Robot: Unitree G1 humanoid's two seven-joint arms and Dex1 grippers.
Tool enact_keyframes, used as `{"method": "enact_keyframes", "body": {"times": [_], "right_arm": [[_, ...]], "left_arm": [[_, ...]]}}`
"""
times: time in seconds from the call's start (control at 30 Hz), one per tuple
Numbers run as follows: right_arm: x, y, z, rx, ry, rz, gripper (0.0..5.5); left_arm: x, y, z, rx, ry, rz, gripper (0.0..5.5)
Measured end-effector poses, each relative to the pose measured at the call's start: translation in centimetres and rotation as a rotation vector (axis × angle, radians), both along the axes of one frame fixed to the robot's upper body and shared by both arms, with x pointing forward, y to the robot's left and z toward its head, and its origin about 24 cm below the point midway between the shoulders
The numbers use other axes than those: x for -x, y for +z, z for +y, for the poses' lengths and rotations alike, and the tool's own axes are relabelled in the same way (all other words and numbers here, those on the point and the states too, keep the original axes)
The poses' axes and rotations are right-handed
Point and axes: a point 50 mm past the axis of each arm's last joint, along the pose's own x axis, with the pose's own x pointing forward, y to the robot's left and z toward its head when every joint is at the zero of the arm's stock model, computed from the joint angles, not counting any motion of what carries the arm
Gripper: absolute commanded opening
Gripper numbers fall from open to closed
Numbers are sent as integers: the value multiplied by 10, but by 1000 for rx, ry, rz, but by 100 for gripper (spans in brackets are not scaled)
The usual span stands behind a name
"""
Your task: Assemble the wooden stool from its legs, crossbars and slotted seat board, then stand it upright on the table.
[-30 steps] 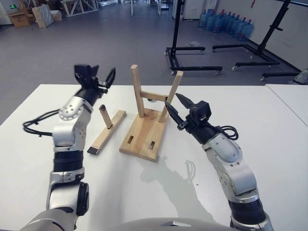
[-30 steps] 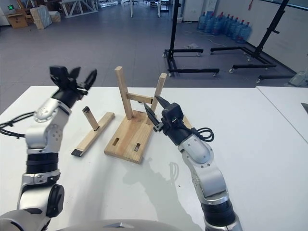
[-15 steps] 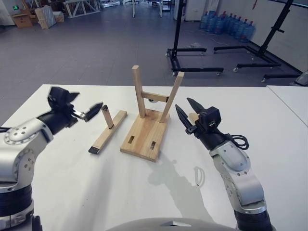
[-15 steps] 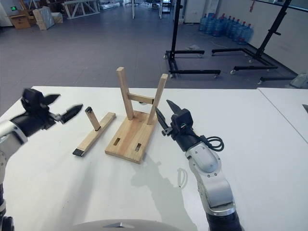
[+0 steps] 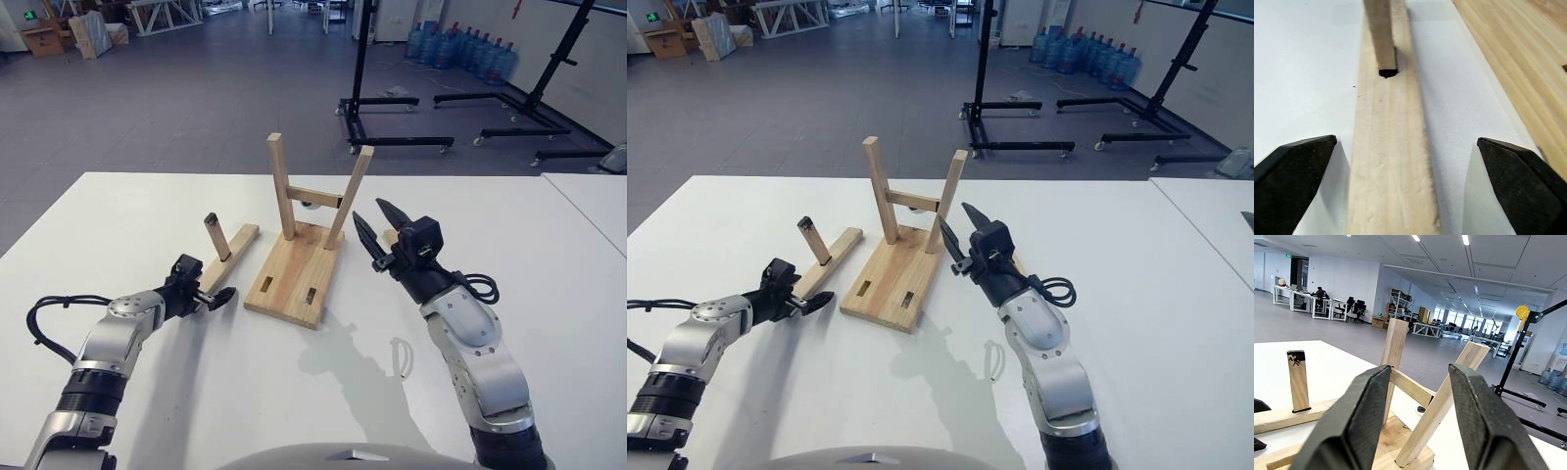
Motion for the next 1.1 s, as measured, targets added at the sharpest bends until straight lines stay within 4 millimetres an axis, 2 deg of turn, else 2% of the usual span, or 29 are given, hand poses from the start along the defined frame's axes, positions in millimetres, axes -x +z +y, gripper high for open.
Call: {"method": "enact_keyframes", "body": {"times": [0.33,0.6,0.7,0.77,0.87,1.0,1.03,1.1], "right_arm": [[0,0,4,-9,-18,-9,217],[-3,-4,3,-10,-58,-1,217],[-4,-5,3,0,-64,2,217],[-6,-5,4,7,-59,0,217],[-8,-4,4,22,-46,-1,217],[-15,4,-1,21,-37,-16,217],[-18,9,-3,-1,-35,-15,217],[-25,19,-8,-82,-31,6,217]], "left_arm": [[5,2,3,-36,-157,50,337],[6,4,1,-33,-149,30,212],[6,10,5,-31,-97,1,201],[-6,27,3,-30,-21,-110,201],[-30,72,-1,-17,90,-349,201],[-38,111,-4,41,233,-570,201],[-41,130,-5,62,275,-668,201],[-42,186,-15,108,277,-911,201]]}}
